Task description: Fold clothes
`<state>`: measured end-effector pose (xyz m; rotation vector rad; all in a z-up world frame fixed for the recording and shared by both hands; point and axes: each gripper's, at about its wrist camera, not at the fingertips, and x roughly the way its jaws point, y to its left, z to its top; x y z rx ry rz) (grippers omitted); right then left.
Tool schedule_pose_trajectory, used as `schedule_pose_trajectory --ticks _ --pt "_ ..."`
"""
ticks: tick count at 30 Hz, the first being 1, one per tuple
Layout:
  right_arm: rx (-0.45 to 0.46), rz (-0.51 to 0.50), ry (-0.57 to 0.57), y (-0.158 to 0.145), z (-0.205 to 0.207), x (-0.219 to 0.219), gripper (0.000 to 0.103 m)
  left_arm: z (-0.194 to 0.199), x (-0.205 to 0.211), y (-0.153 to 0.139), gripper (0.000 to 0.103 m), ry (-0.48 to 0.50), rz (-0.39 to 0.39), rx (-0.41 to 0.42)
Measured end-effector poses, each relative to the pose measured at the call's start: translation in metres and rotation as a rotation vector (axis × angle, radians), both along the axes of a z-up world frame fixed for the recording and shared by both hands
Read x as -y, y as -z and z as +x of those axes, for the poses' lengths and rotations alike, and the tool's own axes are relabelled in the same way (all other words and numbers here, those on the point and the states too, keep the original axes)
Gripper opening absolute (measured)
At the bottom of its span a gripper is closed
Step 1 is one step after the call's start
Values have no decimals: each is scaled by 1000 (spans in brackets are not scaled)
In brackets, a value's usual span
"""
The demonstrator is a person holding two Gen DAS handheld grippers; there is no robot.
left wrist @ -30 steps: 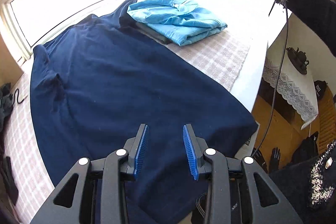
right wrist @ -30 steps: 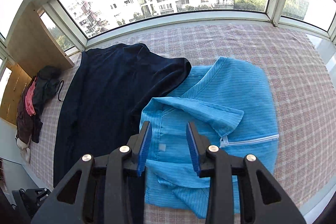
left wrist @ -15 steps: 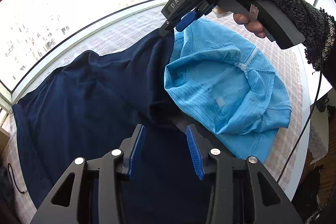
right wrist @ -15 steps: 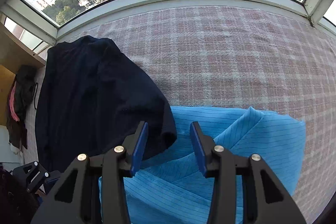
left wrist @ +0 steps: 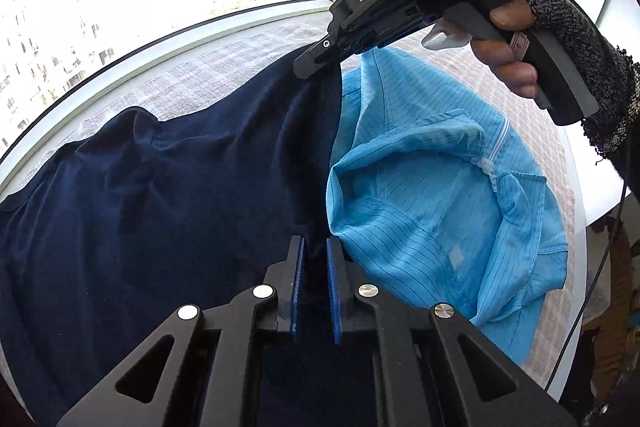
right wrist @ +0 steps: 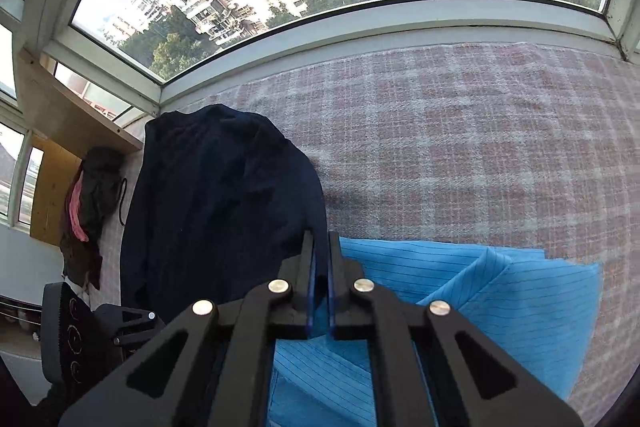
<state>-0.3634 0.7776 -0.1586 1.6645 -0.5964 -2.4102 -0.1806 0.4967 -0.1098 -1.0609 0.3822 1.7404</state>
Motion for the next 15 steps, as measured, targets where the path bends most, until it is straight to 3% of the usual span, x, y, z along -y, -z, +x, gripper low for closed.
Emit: schedule_pose_trajectory --ticks 5,9,12,15 --pt "-32 10 18 -21 -7 1 4 -10 6 -4 10 -11 111 107" --pt "20 65 14 -13 -15 9 4 -23 17 6 10 -42 151 202" --pt "0 13 14 -20 -17 14 4 -33 29 14 10 -85 172 266" --pt "-9 24 0 -29 -22 26 4 -36 37 18 10 -110 174 281"
